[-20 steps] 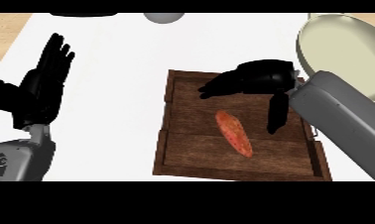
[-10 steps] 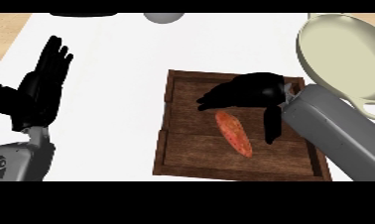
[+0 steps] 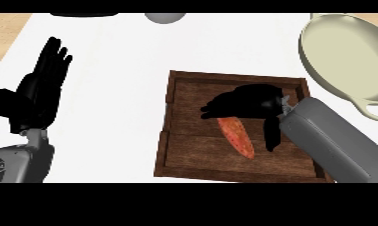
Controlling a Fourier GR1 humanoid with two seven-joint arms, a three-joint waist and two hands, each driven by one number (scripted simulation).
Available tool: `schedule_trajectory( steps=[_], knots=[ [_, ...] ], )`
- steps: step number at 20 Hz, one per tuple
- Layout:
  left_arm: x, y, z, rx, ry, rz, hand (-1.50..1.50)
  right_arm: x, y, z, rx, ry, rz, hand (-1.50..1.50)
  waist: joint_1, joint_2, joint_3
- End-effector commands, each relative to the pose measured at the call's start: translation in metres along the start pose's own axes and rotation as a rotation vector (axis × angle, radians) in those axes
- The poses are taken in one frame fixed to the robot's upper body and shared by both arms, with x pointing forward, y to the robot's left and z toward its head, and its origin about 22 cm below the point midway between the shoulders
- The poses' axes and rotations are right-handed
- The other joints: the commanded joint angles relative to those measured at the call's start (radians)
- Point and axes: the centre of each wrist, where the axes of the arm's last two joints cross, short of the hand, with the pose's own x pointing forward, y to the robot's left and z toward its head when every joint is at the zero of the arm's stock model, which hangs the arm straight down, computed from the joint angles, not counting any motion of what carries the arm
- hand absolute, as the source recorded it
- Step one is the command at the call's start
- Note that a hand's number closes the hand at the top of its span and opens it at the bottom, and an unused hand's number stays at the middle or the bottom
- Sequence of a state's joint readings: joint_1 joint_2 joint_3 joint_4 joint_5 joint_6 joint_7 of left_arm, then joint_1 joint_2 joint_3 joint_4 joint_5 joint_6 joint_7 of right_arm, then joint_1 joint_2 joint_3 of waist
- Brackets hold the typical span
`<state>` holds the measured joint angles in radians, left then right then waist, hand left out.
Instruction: Pick the sweet potato from the tray and place it in the pot
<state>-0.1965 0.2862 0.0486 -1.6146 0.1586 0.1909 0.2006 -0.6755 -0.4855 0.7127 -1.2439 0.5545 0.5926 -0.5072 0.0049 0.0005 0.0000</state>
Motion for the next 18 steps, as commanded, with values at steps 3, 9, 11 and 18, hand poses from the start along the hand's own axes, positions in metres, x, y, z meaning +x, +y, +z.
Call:
schedule_trajectory(
  steps=[3,9,11,18],
  knots=[
    [0.016,0.003,-0.006,-0.002,0.007,0.005,0.0,-0.002,0.01,-0.018,0.06,-0.019,0.0,-1.5,0.001,0.0,0.0],
    [0.004,-0.001,-0.002,0.006,0.013,-0.003,0.0,-0.006,0.02,-0.027,0.043,0.024,0.008,-1.5,0.0,0.0,0.0],
    [-0.009,0.001,-0.004,0.015,0.012,-0.002,0.0,-0.01,0.023,-0.031,0.054,0.021,-0.018,-1.5,-0.001,0.0,0.0],
    [-0.004,-0.005,0.001,-0.006,-0.001,-0.01,0.0,-0.005,0.033,-0.039,0.049,-0.123,0.118,1.5,-0.001,0.0,0.0]
  ],
)
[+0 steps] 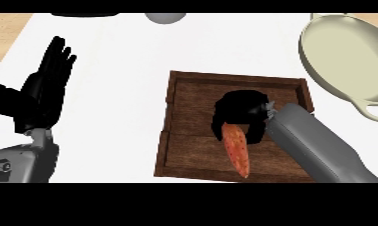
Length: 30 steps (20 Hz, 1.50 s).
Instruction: Pick the sweet potato from the tray and place it in the pot
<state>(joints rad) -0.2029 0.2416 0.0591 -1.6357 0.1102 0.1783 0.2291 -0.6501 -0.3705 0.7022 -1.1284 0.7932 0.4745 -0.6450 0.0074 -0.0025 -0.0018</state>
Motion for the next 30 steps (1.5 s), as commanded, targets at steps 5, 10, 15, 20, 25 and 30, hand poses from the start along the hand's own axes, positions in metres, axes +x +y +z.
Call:
schedule_trajectory(
  steps=[5,10,15,20,25,30],
  knots=[
    [0.008,-0.008,0.009,-0.005,-0.01,0.003,0.0,-0.003,0.02,0.005,0.056,-0.084,-0.018,1.5,-0.005,0.002,0.002],
    [-0.006,0.02,0.005,0.063,0.012,-0.019,0.0,-0.025,0.036,0.009,-0.228,0.519,-0.313,1.5,-0.06,-0.008,0.0],
    [-0.002,0.022,-0.005,0.073,0.005,-0.004,0.0,-0.004,0.019,-0.005,-0.423,0.77,-0.385,1.5,-0.061,-0.009,-0.001],
    [-0.025,0.019,0.014,0.056,0.017,-0.008,0.0,0.047,-0.013,-0.013,-0.593,0.849,-0.396,1.5,-0.036,-0.009,0.0],
    [-0.015,0.016,0.008,0.06,0.018,0.006,0.0,0.065,-0.036,0.031,-0.994,0.927,-0.342,1.5,-0.047,-0.011,0.001],
    [0.006,0.018,0.001,0.04,0.008,0.007,0.0,0.09,-0.052,0.077,-1.284,1.009,-0.23,1.5,-0.039,-0.009,0.002]
  ],
)
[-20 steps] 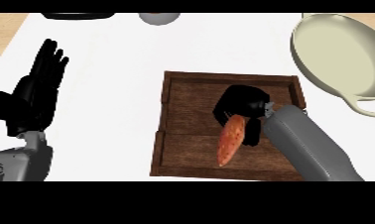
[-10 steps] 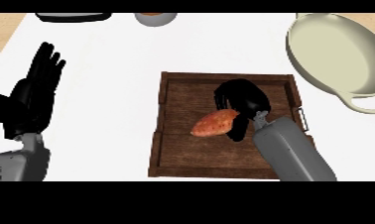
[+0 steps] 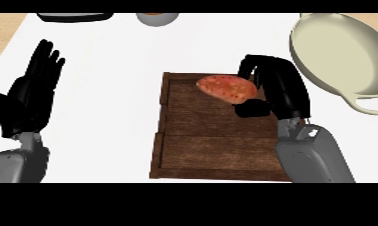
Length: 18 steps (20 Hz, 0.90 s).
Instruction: Pick the sweet potato from the tray and place it in the pot
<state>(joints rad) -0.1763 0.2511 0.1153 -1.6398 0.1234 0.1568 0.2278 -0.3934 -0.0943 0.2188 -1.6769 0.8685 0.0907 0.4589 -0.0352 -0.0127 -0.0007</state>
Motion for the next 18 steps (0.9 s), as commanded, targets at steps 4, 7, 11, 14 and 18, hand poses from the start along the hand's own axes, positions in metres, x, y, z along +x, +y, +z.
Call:
schedule_trajectory(
  steps=[4,7,11,14,18],
  knots=[
    [-0.003,-0.009,-0.002,-0.029,-0.013,0.001,0.0,-0.007,-0.066,0.021,-0.378,0.08,-0.04,1.5,0.018,0.01,0.001],
    [-0.001,0.001,0.006,-0.029,-0.015,-0.016,0.0,-0.032,-0.082,0.024,-0.434,0.112,-0.009,1.5,0.031,0.012,0.001],
    [0.021,0.003,-0.007,-0.024,-0.011,0.003,0.0,-0.054,-0.109,0.016,-0.448,0.169,-0.055,1.5,0.034,0.012,0.001],
    [0.012,-0.01,0.002,-0.028,-0.004,0.001,0.0,-0.078,-0.121,0.008,-0.445,0.191,-0.123,1.5,0.036,0.012,0.001],
    [0.011,-0.021,-0.007,-0.042,-0.017,0.006,0.0,-0.111,-0.126,-0.021,-0.444,0.211,-0.115,1.5,0.039,0.014,0.001]
  ],
)
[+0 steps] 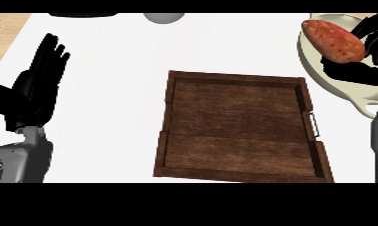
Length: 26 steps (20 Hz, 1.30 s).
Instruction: Pick the sweet potato from the tray and place it in the pot
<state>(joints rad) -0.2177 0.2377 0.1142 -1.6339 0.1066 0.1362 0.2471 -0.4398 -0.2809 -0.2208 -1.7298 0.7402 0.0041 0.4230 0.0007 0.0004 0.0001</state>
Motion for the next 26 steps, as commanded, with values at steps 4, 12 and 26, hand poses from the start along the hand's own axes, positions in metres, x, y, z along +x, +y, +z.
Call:
schedule_trajectory(
  steps=[4,12,26],
  knots=[
    [0.003,-0.01,0.0,-0.006,-0.015,-0.008,0.0,-0.043,0.009,-0.05,-0.031,0.067,-0.002,1.5,0.008,0.002,0.0],
    [0.003,0.003,0.003,-0.009,-0.022,0.002,0.0,-0.107,-0.012,-0.067,-0.15,0.062,0.379,1.5,0.034,0.01,0.001],
    [-0.011,-0.021,-0.002,-0.031,-0.022,-0.002,0.0,-0.178,0.029,-0.08,-0.003,0.272,0.215,-1.5,0.041,0.018,0.003]
  ],
)
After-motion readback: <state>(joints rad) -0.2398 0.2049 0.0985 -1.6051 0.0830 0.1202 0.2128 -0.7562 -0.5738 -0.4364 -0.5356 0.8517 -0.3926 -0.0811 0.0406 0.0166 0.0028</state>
